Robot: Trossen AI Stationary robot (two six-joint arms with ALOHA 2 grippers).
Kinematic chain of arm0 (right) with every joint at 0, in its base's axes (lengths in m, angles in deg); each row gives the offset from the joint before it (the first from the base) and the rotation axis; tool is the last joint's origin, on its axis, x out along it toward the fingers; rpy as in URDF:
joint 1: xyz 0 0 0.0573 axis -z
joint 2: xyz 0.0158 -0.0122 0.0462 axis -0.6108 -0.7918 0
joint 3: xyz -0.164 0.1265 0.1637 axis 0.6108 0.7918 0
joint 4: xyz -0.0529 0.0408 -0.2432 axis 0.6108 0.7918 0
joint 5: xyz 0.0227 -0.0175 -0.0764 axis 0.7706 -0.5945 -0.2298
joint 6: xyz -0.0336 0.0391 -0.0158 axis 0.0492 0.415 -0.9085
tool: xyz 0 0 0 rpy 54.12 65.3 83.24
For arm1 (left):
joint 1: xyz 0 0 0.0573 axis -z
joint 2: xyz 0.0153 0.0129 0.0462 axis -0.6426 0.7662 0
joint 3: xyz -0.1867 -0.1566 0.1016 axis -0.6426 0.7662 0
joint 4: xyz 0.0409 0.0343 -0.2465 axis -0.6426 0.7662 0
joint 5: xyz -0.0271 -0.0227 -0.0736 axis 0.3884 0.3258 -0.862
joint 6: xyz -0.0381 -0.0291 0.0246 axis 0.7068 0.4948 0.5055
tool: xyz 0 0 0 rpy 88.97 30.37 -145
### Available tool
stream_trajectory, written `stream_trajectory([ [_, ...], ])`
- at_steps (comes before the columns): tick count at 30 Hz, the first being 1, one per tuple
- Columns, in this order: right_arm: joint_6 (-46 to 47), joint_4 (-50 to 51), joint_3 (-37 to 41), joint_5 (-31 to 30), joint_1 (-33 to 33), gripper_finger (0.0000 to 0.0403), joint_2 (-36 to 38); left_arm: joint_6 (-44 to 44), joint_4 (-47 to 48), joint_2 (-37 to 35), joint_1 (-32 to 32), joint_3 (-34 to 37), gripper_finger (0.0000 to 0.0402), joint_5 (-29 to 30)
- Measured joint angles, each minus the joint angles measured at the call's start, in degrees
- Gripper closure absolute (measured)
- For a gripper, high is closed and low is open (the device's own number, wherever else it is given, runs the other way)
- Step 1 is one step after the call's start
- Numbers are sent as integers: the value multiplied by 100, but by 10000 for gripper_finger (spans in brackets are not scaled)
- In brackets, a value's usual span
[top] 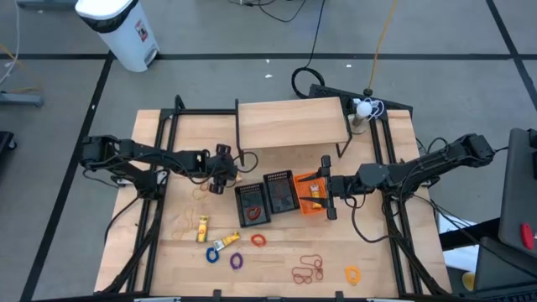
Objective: Pick & Place Office Desk Supplies
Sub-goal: Put the yellow crayon bag into the orange bin
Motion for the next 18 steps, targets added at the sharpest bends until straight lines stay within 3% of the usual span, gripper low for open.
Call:
stream_trajectory([
  [15, 39, 0, 0, 6, 1, 184, 2, 225, -296, 847, 7, -46, 165, -30],
  [18, 39, 2, 0, 7, 0, 184, 2, 305, -417, 841, 4, -26, 182, -42],
])
